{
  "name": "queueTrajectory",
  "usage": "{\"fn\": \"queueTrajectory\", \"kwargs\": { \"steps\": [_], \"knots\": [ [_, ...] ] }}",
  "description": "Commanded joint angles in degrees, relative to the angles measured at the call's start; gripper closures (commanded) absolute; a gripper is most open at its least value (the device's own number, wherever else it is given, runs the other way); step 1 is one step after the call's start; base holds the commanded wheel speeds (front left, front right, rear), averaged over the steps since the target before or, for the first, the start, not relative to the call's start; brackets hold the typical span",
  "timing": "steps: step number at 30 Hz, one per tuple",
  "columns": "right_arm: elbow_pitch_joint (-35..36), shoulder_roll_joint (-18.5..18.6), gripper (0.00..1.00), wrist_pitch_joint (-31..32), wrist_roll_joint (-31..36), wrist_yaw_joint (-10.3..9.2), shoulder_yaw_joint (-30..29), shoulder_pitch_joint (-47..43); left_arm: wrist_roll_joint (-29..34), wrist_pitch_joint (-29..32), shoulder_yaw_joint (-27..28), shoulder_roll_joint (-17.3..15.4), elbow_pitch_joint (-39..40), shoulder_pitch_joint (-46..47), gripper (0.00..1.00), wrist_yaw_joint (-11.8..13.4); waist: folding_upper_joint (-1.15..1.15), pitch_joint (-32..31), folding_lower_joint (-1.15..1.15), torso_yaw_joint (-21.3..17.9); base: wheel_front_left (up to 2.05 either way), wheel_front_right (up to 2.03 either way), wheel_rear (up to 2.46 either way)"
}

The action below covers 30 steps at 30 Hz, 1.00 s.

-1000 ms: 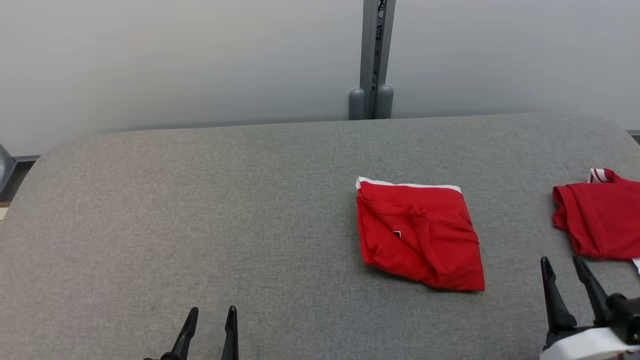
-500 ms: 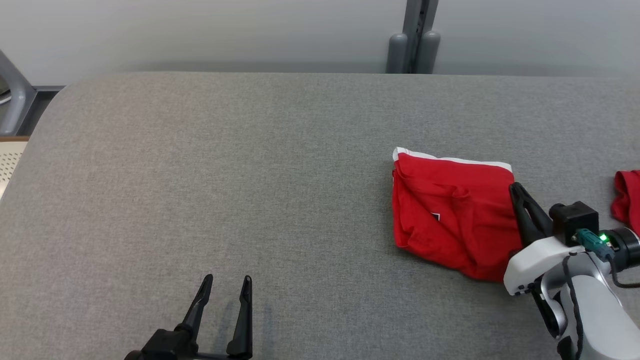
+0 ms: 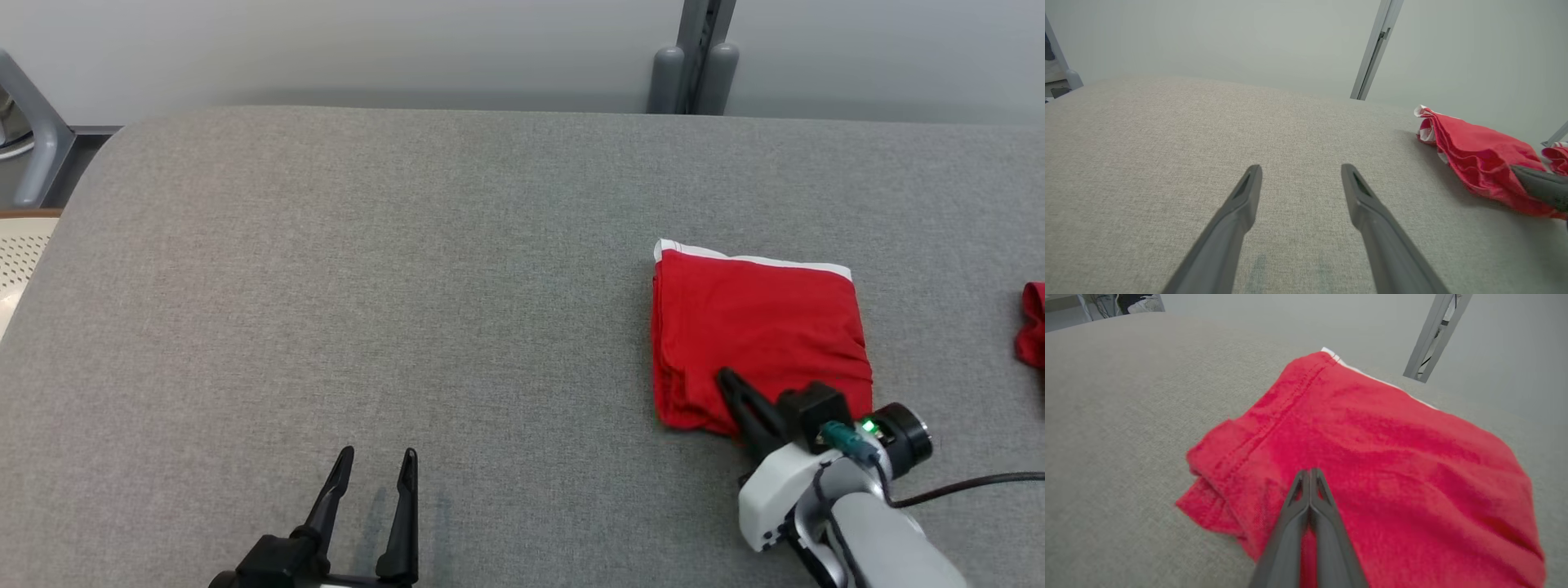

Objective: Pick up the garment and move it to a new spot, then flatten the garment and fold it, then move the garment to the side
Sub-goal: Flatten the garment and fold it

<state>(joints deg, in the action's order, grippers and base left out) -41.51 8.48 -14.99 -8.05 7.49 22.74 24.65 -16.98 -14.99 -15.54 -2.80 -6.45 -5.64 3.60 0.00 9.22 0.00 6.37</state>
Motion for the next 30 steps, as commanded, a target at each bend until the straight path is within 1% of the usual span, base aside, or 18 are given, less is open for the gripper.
{"fn": "queueTrajectory", "kwargs": {
  "steps": [1, 6, 9, 11, 12, 13, 16, 17, 18, 20, 22, 24, 25, 27, 30],
  "knots": [
    [0.5, 0.5, 1.0, -0.3, -1.3, 0.0, 3.0, -0.6, 0.0, -0.3, 0.3, -0.2, 0.1, 0.0, 0.0, 0.3, 0.0, 0.0, 0.0, -0.3, 0.0, 0.0, 0.0],
    [1.2, 0.4, 1.0, -0.3, -4.6, 0.01, 12.4, -0.3, 0.4, -0.3, 1.0, -0.2, -0.1, -0.8, 0.0, -0.1, 0.0, -0.7, 0.0, -2.0, 0.0, 0.0, 0.0],
    [3.1, 1.0, 1.0, -0.3, -5.7, 0.01, 13.8, -0.1, 0.5, -0.3, 1.5, -0.2, 0.1, -1.1, 0.0, 0.0, 0.0, -1.4, 0.0, -3.0, 0.0, 0.0, 0.0],
    [6.4, 1.8, 1.0, -0.3, -6.5, 0.01, 13.1, -0.9, 0.5, -0.3, 2.1, -0.2, 0.5, -1.6, 0.0, 0.1, 0.0, -2.1, 0.0, -4.0, 0.0, 0.0, 0.0],
    [8.4, 2.3, 1.0, -0.3, -6.7, 0.01, 11.7, -1.8, 0.7, -0.3, 2.4, -0.2, 0.7, -1.9, 0.0, -0.1, 0.0, -2.5, 0.0, -4.4, 0.0, 0.0, 0.0],
    [12.7, 3.2, 1.0, -0.2, -6.2, 0.01, 8.6, -4.3, 0.9, -0.3, 3.3, -0.2, 0.8, -2.3, 0.0, -0.2, 0.0, -3.6, 0.0, -5.3, 0.0, 0.0, 0.0],
    [19.5, 4.5, 1.0, -0.3, -4.5, 0.01, 1.1, -9.1, 1.2, -0.3, 5.2, -0.2, 1.3, -3.2, 0.0, -0.4, 0.0, -5.3, 0.0, -6.3, 0.0, 0.0, 0.0],
    [21.8, 4.7, 0.87, -0.3, -3.6, 0.01, -1.7, -11.2, 1.4, -0.3, 5.8, -0.2, 1.4, -3.5, 0.0, -0.4, 0.0, -5.8, 0.0, -6.6, 0.0, 0.0, 0.0],
    [23.9, 4.7, 0.59, -0.3, -2.5, 0.01, -4.4, -13.3, 1.6, -0.3, 6.5, -0.2, 1.5, -3.7, 0.0, -0.5, 0.0, -6.3, 0.0, -6.8, 0.0, 0.0, 0.0],
    [28.2, 4.3, 0.0, -0.3, -0.8, 0.01, -10.7, -17.9, 2.3, -0.3, 7.3, -0.2, 1.3, -4.3, 0.0, -1.1, 0.0, -7.2, 0.0, -6.9, 0.0, 0.0, 0.0],
    [31.5, 4.1, 0.0, -0.3, 1.4, 0.01, -16.1, -21.7, 3.0, -0.3, 8.2, -0.2, 1.1, -4.6, 0.0, -1.8, 0.0, -7.7, 0.0, -7.1, 0.0, 0.0, 0.0],
    [33.4, 2.8, 0.0, -0.3, 2.2, 0.01, -20.9, -25.0, 3.7, -0.3, 9.2, -0.2, 0.9, -4.8, 0.0, -2.3, 0.0, -8.2, 0.0, -7.1, 0.0, 0.0, 0.0],
    [34.1, 2.7, 0.0, -0.3, 2.9, 0.01, -22.7, -26.3, 4.0, -0.3, 9.7, -0.2, 0.8, -5.0, 0.0, -2.6, 0.0, -8.4, 0.0, -7.2, 0.0, 0.0, 0.0],
    [35.3, 1.1, 0.0, -0.3, 2.5, 0.01, -26.2, -28.1, 4.1, -0.3, 10.6, -0.2, 0.7, -5.4, 0.0, -2.8, 0.0, -8.9, 0.0, -7.1, 0.0, 0.0, 0.0],
    [35.0, 0.4, 0.0, -0.3, 3.4, 0.01, -28.0, -30.9, 4.3, -0.3, 11.3, -0.2, 0.3, -5.7, 0.0, -3.1, 0.0, -9.5, 0.0, -6.7, 0.0, 0.0, 0.0]
  ]
}}
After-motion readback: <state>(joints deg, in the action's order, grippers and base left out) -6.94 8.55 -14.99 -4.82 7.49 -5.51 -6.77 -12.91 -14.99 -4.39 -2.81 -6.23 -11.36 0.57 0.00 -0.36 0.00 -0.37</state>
